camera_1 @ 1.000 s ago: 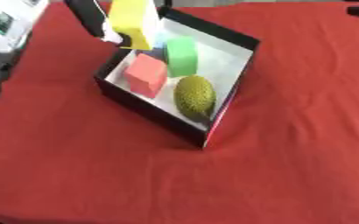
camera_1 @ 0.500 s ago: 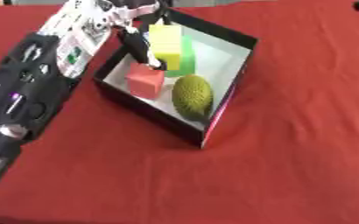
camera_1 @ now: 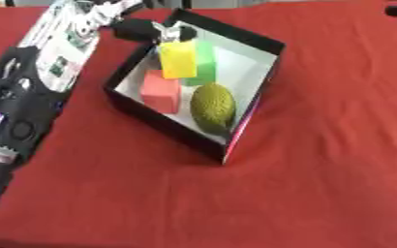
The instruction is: Pick up objects on the table and place them in the box.
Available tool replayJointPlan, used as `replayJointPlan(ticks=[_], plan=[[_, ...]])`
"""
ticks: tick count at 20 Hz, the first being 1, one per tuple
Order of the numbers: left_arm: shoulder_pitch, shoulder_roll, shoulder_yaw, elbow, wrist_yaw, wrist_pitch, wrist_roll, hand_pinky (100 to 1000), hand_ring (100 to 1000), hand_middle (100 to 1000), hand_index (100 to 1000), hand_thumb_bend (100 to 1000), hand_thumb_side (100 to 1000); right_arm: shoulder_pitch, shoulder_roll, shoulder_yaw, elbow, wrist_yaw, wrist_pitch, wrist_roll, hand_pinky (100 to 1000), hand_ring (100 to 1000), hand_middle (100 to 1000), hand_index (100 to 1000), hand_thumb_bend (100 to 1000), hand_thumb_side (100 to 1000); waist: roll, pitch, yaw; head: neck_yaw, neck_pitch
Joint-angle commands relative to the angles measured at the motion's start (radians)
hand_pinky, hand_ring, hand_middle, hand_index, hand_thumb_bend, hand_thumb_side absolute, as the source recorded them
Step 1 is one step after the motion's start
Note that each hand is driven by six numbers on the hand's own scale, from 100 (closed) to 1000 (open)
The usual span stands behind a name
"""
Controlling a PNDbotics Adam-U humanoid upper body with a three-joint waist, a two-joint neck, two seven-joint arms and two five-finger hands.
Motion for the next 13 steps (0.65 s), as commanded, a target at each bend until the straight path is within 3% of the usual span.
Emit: replayJointPlan(ticks=[1,2,3,7,10,13], plan=[[0.031,0.083,0.063,-0.137,0.187,0.061,0.128,838,738,737,879,399,817,0.003,-0.03,-0.025,-0.022,-0.012,-0.004,-0.017,906,896,762,870,100,641,-0.007,-0.037,0.005,-0.013,0.0],[0.057,0.107,0.08,-0.171,0.258,0.079,0.176,836,736,734,874,382,812,0.009,-0.03,-0.028,-0.023,-0.013,-0.006,-0.021,906,896,762,870,100,642,-0.007,-0.038,0.007,-0.014,0.0],[0.091,0.134,0.104,-0.198,0.334,0.101,0.233,789,710,696,832,271,794,0.015,-0.029,-0.031,-0.024,-0.012,-0.007,-0.026,906,900,768,871,100,646,-0.009,-0.039,0.011,-0.019,0.001],[0.222,0.219,0.193,-0.253,0.656,0.155,0.477,761,708,712,831,213,794,0.031,-0.018,-0.032,-0.013,-0.011,-0.003,-0.036,907,906,779,877,100,686,-0.014,-0.046,0.021,-0.032,0.012],[0.303,0.273,0.236,-0.254,0.847,0.113,0.622,772,729,749,856,246,791,0.038,-0.007,-0.031,0.001,-0.014,-0.005,-0.039,910,910,783,882,100,741,-0.017,-0.05,0.026,-0.038,0.019],[0.368,0.31,0.262,-0.254,0.967,0.03,0.694,784,743,761,866,318,743,0.042,0.005,-0.029,0.014,-0.015,-0.001,-0.043,915,919,792,892,100,759,-0.02,-0.05,0.029,-0.041,0.022]])
